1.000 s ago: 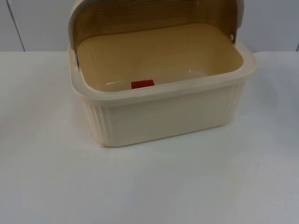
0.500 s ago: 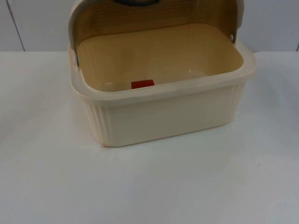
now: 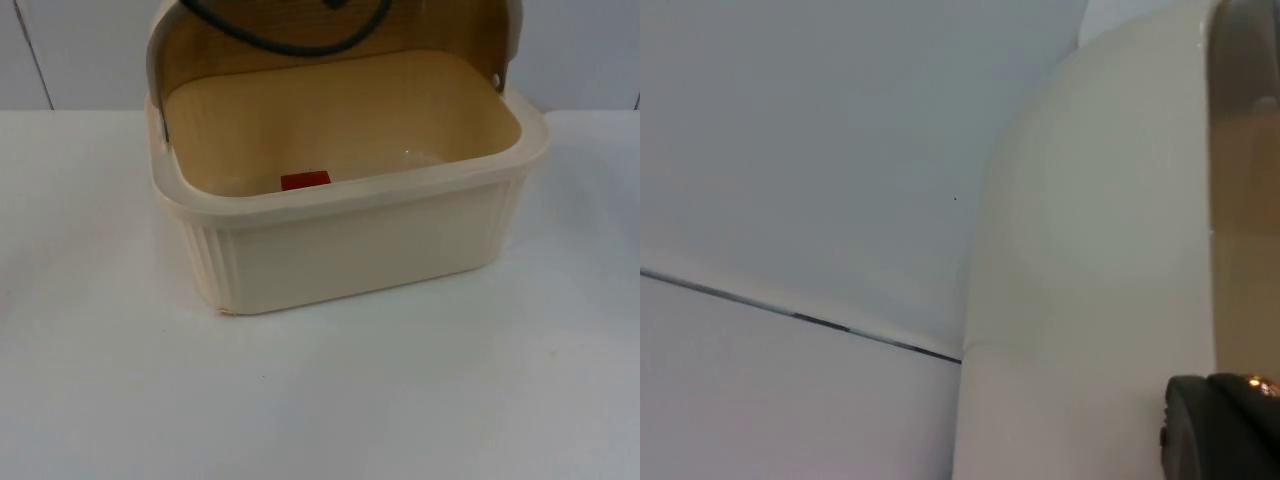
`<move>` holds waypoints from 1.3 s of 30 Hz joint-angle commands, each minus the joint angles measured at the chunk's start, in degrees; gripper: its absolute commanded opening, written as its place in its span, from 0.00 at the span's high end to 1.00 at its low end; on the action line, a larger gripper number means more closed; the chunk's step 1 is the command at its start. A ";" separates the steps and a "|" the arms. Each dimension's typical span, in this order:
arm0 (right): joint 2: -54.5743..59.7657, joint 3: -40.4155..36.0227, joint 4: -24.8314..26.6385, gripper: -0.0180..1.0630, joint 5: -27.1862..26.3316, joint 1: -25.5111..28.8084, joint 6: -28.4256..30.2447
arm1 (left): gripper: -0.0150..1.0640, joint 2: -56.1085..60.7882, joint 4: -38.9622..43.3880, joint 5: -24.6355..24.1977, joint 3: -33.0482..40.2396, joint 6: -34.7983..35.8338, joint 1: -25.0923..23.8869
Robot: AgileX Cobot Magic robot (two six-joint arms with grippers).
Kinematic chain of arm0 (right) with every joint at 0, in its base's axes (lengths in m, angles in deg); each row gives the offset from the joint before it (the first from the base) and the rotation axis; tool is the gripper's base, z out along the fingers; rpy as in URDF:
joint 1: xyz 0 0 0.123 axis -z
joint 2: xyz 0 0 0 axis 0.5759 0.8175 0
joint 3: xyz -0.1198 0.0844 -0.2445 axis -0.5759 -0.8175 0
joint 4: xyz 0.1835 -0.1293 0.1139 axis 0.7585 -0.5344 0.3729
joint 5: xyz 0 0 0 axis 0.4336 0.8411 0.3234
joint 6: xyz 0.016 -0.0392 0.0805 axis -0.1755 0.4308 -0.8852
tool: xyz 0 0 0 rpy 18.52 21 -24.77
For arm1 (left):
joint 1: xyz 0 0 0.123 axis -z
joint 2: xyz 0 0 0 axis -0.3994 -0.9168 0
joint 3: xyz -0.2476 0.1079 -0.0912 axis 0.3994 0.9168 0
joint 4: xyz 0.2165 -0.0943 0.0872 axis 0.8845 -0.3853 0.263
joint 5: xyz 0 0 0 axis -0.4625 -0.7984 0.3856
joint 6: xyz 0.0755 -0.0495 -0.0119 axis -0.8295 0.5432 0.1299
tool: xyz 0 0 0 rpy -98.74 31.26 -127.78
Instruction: Open the box lid with the left hand, place the block into the box with the right hand, then close the box lid with the left hand.
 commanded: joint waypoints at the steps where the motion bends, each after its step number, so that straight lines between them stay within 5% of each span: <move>1: -0.72 -0.02 -0.38 0.02 -0.54 -0.13 -0.23 | 0.99 0.00 -1.02 1.10 -0.15 -0.09 0.28; 27: -1.39 -0.02 -0.38 0.02 -0.33 -0.13 -0.23 | 0.99 -0.10 -1.02 -4.32 0.00 1.03 0.28; 39: -2.17 -0.02 -0.38 0.02 0.13 -0.13 -0.23 | 0.99 1.20 2.74 -7.37 0.00 9.91 0.40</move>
